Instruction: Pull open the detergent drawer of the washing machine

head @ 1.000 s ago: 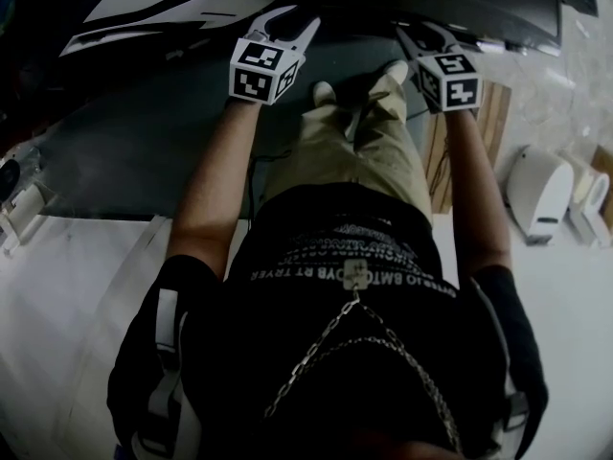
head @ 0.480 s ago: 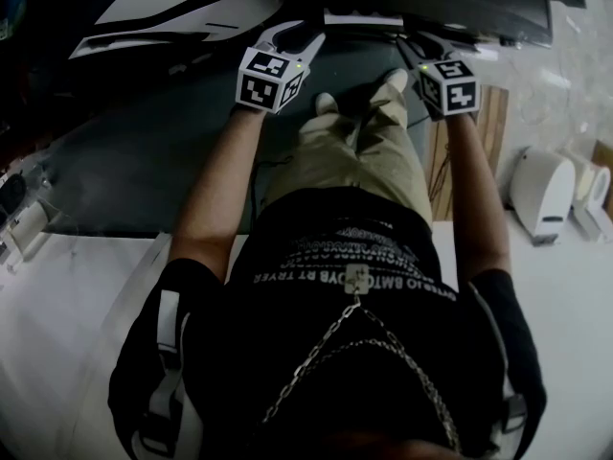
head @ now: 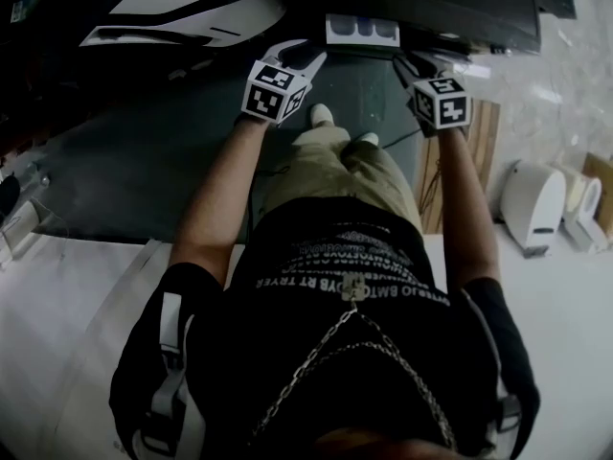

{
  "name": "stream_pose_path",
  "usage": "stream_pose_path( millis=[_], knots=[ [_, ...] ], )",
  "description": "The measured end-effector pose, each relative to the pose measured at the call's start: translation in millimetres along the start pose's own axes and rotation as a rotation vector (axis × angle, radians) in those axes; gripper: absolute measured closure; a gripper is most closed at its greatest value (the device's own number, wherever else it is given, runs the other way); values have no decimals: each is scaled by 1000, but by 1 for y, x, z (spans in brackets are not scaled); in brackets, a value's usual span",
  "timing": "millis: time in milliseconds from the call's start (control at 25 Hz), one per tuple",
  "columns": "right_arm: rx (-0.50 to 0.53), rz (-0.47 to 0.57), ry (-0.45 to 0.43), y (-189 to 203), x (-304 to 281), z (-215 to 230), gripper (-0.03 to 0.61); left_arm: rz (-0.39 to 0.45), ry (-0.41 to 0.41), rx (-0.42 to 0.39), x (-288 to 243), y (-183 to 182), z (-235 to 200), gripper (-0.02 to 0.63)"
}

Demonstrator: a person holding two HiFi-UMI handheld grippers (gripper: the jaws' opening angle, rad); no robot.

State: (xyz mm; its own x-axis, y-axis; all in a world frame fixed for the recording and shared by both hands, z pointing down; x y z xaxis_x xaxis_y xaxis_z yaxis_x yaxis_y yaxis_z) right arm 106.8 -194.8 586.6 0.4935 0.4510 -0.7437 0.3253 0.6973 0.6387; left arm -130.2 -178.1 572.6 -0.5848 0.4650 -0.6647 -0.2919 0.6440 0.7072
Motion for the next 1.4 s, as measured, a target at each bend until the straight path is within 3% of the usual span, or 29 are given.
stream_pose_path(
  millis=[120,560,1400],
  knots=[
    [3,-5,-16,8,5,1,471,-9,-30,-21,2,4,10,494],
    [-1,-20,-78,38,19,-7,472,0,-62,25,16,25,38,495],
    [-4,-41,-74,61,38,-19,471,-33,-72,35,27,43,61,500]
  ],
)
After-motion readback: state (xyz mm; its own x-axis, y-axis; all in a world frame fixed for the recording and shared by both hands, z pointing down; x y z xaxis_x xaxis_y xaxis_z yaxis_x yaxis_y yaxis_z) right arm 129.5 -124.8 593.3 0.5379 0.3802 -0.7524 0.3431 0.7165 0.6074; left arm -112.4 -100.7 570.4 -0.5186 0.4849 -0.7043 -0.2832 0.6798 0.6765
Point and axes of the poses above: the fingertips, and each gripper's own axes: x backward along the fingers, z to its right, y out of its underside, the point moved 6 cm from there along x, backward along the fingers, and after that the axes turned 2 degrees about y, right-handed, at the moved point
